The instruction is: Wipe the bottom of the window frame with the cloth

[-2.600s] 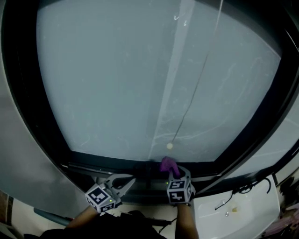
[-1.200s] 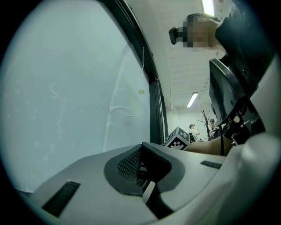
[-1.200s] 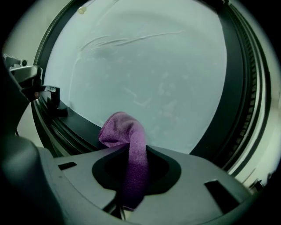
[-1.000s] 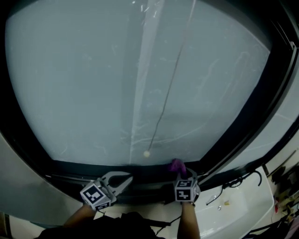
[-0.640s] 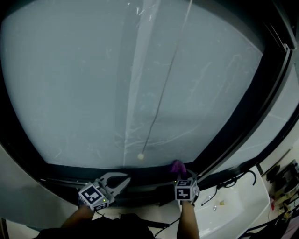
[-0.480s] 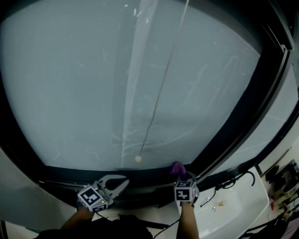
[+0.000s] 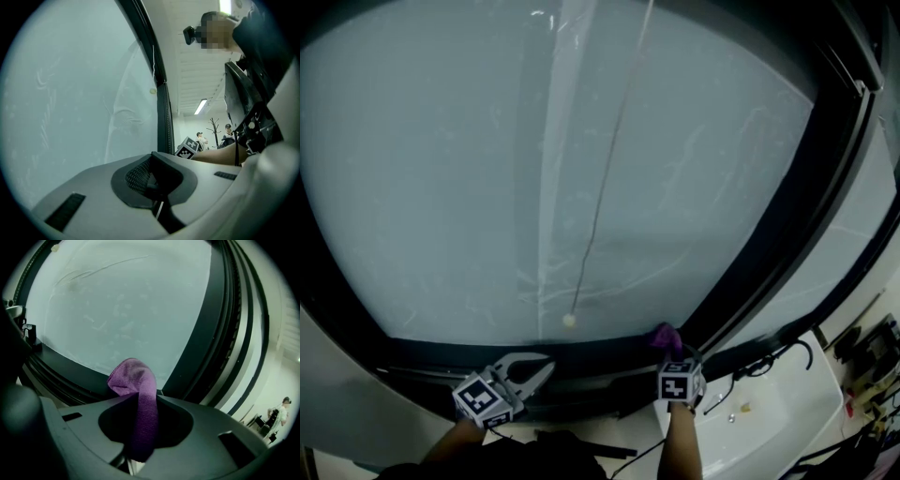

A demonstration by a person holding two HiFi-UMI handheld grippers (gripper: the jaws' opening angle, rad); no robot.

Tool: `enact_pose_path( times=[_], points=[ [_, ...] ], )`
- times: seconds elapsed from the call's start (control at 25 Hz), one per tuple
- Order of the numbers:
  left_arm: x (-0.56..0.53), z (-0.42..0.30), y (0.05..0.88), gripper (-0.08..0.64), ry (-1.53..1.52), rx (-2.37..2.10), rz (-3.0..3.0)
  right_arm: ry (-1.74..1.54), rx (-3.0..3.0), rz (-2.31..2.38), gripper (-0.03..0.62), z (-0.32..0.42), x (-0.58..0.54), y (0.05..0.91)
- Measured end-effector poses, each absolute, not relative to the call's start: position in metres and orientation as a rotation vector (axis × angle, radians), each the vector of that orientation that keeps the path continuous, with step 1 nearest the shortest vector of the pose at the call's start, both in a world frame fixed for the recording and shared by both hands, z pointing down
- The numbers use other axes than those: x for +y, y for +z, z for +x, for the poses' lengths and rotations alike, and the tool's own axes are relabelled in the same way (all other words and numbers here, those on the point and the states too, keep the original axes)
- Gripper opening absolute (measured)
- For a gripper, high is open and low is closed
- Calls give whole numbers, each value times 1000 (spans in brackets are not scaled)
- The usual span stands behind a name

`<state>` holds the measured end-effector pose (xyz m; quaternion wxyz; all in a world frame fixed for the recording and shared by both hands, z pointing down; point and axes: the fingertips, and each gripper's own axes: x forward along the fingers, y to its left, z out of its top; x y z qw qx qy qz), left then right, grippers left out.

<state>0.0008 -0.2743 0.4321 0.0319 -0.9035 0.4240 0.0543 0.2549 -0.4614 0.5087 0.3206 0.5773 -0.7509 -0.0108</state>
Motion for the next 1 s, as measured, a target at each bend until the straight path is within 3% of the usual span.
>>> enact_pose_path(
  times=[1.0],
  points=[
    [-275, -3, 439, 3, 129, 1296, -2836, 115, -1910, 1690, 78, 297, -465, 518]
  ],
)
